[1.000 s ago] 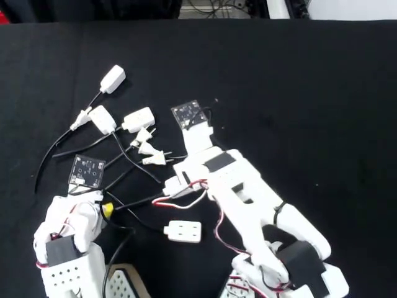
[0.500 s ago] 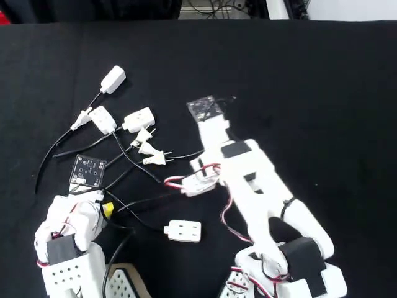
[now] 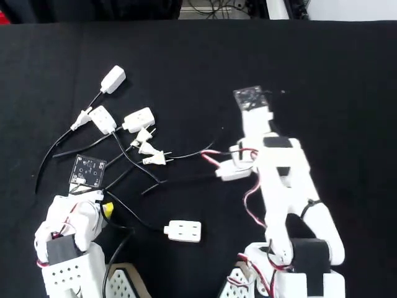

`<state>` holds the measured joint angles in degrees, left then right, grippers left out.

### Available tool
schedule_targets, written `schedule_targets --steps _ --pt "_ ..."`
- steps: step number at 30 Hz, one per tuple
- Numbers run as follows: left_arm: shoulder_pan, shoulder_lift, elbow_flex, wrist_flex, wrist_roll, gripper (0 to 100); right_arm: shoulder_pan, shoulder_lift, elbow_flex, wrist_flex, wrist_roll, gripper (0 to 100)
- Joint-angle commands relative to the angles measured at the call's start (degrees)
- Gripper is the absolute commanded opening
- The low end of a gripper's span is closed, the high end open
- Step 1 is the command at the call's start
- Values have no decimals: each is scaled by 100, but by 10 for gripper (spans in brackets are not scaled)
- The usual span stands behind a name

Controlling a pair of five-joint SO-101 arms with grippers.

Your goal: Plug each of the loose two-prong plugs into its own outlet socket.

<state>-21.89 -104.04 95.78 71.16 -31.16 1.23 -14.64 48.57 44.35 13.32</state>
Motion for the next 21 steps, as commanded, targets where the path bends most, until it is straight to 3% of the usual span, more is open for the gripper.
schedule_targets --steps 1,11,21 --pt "-31 -35 -4 -97 -26 289 360 -40 -92 -299 62 15" --pt "-31 -35 -4 -88 -26 289 501 180 -470 -897 26 15" --pt "-31 -35 -4 -88 -18 289 387 2343 -2985 -976 -888 12"
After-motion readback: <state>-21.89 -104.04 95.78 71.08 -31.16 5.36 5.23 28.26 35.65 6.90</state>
